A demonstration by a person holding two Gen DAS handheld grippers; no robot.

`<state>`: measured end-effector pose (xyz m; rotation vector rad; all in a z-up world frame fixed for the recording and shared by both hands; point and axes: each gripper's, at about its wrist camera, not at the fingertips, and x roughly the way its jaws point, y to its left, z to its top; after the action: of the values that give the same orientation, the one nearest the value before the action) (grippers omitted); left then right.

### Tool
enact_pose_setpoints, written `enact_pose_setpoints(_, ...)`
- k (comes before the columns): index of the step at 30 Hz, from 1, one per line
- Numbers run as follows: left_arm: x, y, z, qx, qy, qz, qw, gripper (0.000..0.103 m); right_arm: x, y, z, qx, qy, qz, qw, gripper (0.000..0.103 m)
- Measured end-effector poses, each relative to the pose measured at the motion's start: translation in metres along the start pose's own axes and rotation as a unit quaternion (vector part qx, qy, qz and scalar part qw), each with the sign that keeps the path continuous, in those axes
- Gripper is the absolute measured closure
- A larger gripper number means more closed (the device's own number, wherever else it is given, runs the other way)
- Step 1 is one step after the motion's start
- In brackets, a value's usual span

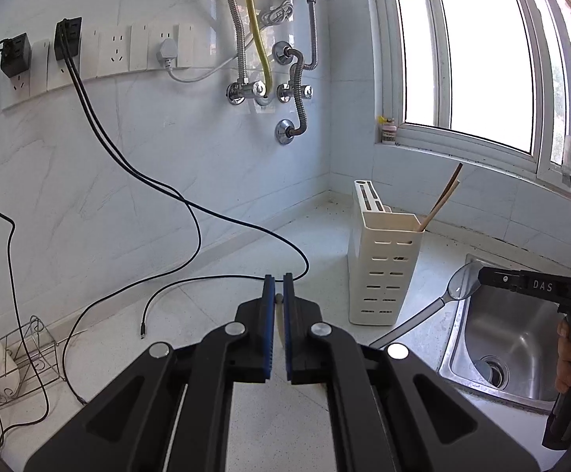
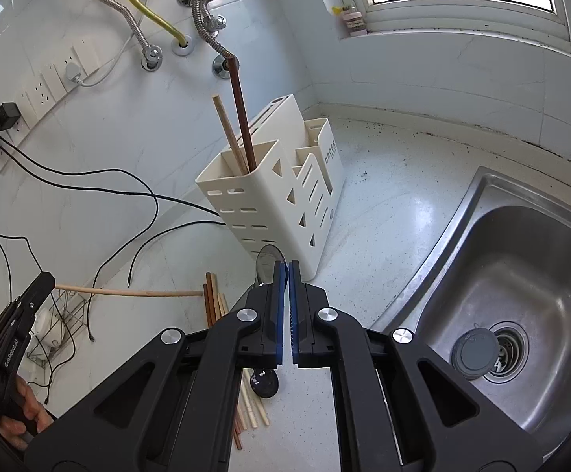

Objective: Organize utensils
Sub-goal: 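Carry chopstick and spoon into the white holder and open both grippers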

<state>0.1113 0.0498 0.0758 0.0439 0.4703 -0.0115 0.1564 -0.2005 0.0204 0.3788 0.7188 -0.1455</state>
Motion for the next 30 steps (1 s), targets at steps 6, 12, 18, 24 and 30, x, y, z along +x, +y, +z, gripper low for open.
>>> enact_pose_setpoints(6,0.007,-0.001,0.014,-0.001,-0.011,-0.011,0.9999,0.099,-0.007,0.008,0.008,-0.022,-0.018,-0.011,1.000,0.101)
enact_pose_setpoints(12,0.007,0.002,0.041,0.002,-0.039,-0.020,0.9990,0.099,-0.029,0.017,0.027,-0.036,-0.047,0.002,0.998,0.101)
enact_pose_setpoints(18,-0.004,0.013,0.075,-0.013,-0.077,-0.043,0.9960,0.099,-0.051,0.036,0.049,-0.074,-0.077,0.008,0.994,0.101)
enact_pose_setpoints(24,-0.016,0.011,0.113,-0.002,-0.121,-0.075,0.9899,0.099,-0.072,0.055,0.082,-0.123,-0.118,-0.006,0.985,0.101)
enact_pose_setpoints(30,-0.016,0.004,0.153,-0.002,-0.159,-0.097,0.9825,0.099,-0.075,0.070,0.108,-0.153,-0.148,-0.009,0.977,0.101)
